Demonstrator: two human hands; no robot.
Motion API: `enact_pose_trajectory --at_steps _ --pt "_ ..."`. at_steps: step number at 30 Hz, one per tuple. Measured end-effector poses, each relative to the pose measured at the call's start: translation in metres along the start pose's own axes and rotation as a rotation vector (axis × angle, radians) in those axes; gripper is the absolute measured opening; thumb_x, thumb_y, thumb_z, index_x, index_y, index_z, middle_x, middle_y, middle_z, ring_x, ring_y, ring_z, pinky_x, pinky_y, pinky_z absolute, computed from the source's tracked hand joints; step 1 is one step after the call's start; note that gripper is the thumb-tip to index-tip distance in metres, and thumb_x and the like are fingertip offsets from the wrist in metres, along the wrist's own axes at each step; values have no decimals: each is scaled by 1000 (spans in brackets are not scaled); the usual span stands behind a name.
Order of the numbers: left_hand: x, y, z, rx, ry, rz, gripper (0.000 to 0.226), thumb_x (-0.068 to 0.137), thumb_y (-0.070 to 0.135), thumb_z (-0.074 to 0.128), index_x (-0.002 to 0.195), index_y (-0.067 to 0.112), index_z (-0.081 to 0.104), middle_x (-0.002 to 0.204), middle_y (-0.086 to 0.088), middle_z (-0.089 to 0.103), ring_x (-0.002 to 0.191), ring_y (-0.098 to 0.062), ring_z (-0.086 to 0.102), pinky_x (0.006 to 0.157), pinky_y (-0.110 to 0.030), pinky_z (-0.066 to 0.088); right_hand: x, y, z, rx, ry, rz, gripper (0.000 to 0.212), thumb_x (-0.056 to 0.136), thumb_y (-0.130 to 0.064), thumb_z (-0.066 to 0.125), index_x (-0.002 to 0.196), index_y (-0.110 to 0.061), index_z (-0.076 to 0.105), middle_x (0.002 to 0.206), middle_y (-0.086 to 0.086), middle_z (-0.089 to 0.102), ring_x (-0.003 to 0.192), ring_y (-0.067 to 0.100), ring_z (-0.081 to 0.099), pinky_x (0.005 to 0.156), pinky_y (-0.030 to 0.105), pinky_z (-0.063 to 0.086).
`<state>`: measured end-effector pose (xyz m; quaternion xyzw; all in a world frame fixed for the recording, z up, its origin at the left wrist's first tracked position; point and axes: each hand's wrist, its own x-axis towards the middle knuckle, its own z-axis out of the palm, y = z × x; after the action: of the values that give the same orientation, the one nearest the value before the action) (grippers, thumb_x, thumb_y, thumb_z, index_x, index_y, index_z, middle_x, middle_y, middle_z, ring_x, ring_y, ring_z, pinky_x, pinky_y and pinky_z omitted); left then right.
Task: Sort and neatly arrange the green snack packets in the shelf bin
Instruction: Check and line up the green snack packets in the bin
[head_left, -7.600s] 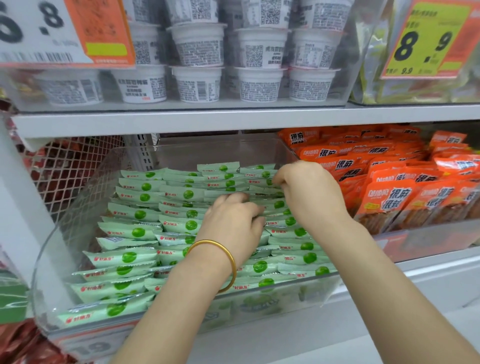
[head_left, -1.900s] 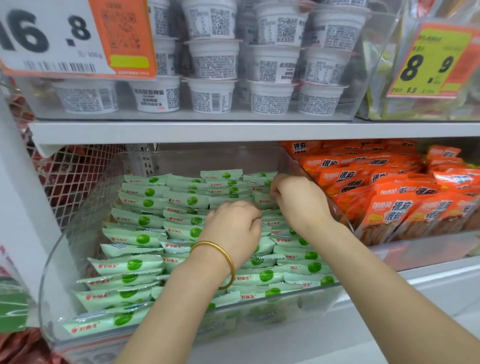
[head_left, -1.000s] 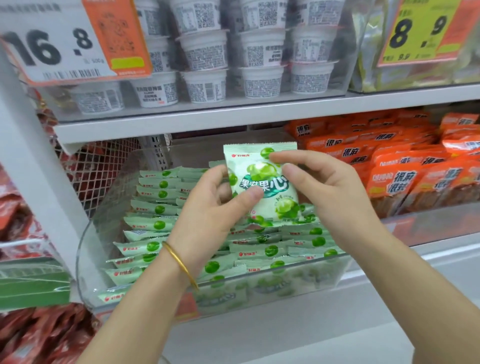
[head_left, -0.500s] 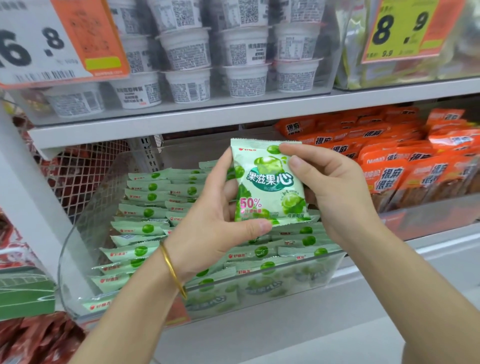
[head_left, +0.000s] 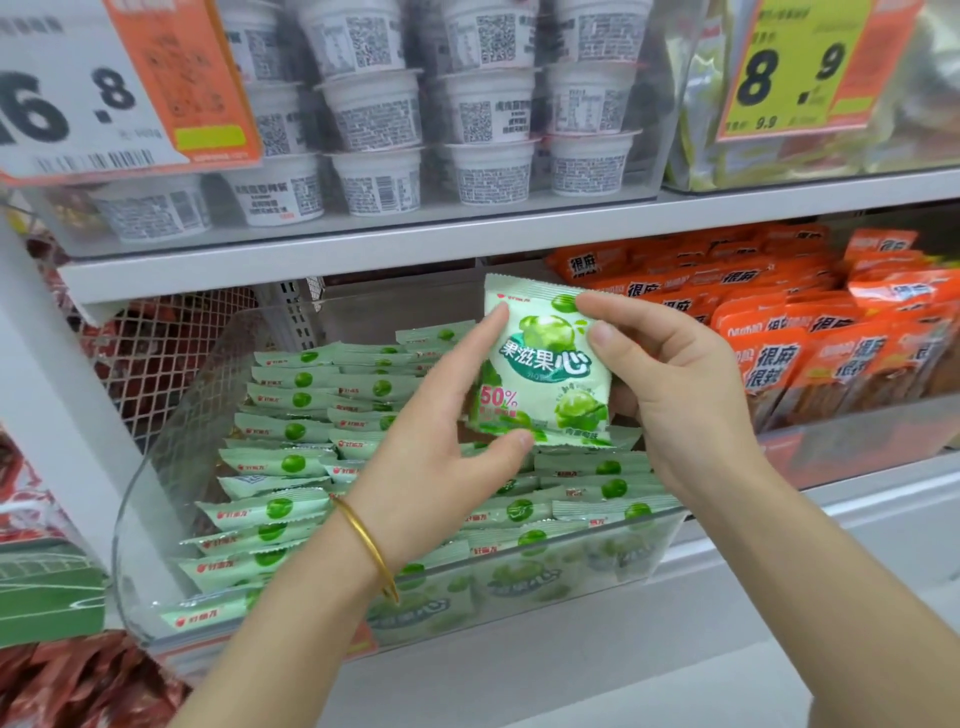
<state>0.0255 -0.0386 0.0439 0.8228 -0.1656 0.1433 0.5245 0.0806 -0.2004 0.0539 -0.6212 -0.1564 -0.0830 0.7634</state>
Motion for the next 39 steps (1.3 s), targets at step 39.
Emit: enact_pose_trajectory --at_steps 39 --pt "0 14 -3 -257 130 -77 53 76 19 70 120 30 42 102 3 72 96 -17 67 86 -36 54 -8 -5 5 -121 -118 -197 31 80 3 66 99 -21 67 102 -14 66 89 -7 62 75 9 47"
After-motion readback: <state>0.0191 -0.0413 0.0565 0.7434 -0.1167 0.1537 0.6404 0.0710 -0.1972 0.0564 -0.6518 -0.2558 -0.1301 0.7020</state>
